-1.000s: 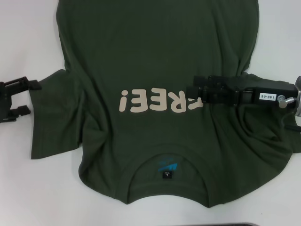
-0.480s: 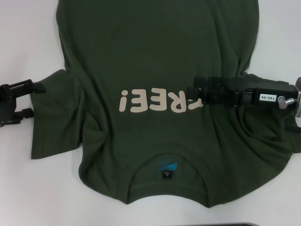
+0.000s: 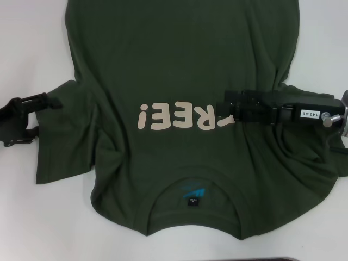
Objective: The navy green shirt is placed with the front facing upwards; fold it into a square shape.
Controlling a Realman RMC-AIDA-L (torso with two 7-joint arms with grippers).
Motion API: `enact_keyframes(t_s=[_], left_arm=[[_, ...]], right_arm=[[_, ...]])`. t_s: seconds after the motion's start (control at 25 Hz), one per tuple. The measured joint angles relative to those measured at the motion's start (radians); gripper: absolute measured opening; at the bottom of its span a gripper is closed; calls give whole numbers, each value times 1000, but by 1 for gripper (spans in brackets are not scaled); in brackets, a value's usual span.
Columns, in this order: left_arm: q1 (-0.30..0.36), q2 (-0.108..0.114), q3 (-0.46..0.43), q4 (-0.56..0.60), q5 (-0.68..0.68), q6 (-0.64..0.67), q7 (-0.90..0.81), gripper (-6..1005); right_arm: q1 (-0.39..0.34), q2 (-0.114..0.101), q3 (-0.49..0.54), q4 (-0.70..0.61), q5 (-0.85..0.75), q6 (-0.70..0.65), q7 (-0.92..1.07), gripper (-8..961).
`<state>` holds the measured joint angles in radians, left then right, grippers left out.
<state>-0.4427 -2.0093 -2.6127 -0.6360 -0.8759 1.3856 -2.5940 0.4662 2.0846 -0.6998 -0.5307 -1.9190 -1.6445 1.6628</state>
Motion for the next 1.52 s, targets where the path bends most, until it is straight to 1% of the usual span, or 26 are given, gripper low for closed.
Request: enact_keyframes(t_s=[0.36,0.52,0.6,1.0,1.24,1.4,1.52], left_arm=[[-35,2,31,36,0,-1,-5,849],[-49,24,77,41,5,15,-30,846],[-53,28,82,33,7,24,-35,844],[-60,29,76,24,12,35,-40,627],[-60,29,74,26,12,37,-40,417],[-61,31,77,29,12,41,-40,258],[-61,39,73,30,10,66,-40,148]], right_arm=[[-3,-2,2,0,0,0,0,914],[-4,-2,2,0,1,0,0,914],[-5,-2,2,0,1,0,0,914],[-4,-2,2,1,2,0,0,914],[-4,-2,2,1,2,0,0,914],[-2,-2,2,2,3,0,6,914],[-1,-2,2,1,2,0,14,914]])
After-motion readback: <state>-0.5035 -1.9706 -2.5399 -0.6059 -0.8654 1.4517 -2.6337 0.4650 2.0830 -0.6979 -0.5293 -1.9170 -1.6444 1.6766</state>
